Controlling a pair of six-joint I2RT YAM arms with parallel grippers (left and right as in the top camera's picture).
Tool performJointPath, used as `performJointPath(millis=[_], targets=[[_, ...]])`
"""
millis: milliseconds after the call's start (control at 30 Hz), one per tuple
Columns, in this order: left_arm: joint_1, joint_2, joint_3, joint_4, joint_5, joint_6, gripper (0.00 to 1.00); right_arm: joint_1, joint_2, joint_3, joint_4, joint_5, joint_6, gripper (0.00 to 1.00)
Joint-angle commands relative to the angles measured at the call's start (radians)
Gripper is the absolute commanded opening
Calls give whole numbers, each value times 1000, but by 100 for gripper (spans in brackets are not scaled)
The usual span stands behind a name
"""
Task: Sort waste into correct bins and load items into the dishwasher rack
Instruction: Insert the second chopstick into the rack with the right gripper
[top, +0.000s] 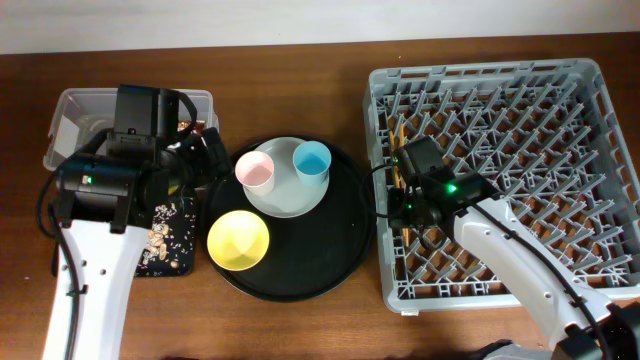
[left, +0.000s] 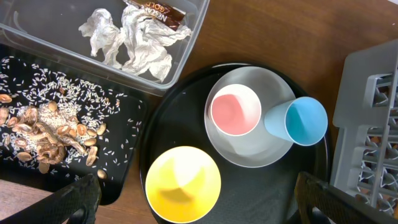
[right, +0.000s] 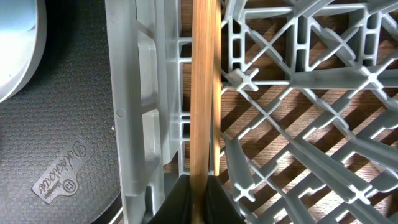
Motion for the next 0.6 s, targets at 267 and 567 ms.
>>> performJointPath(millis=[267, 567], targets=[[3, -8, 12, 1, -4, 6, 99, -3, 10, -7, -60, -71, -36, 9], [3, -8, 11, 2, -4, 6, 99, -3, 11, -7, -64, -134, -36, 12]])
